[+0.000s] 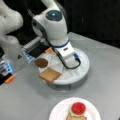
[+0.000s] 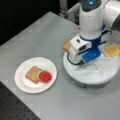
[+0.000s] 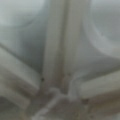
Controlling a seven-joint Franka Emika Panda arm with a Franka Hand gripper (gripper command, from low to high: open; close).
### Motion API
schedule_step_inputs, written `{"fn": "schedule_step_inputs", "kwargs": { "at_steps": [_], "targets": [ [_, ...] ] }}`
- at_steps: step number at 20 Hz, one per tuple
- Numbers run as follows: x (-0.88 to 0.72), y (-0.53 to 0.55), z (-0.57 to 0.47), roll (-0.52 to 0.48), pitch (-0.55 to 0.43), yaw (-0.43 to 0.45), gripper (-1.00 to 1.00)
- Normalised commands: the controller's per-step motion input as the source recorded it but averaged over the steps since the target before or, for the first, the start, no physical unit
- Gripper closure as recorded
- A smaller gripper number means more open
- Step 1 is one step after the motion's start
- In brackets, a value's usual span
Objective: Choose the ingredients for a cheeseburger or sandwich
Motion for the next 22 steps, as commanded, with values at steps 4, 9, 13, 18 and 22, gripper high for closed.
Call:
{"fn": "schedule_step_inputs", "kwargs": {
  "at_steps": [4, 9, 13, 18, 22],
  "targets": [
    [0.14, 0.08, 0.15, 0.133, 0.259, -0.104, -1.0],
    [0.2, 0.1, 0.16, 0.118, 0.199, -0.105, -1.0],
    [0.19, 0.12, 0.19, 0.079, 0.169, -0.123, -1.0],
    [0.15, 0.11, 0.22, 0.022, 0.162, -0.103, -1.0],
    [0.08, 0.07, 0.25, -0.026, 0.168, -0.103, -1.0]
  ]
}}
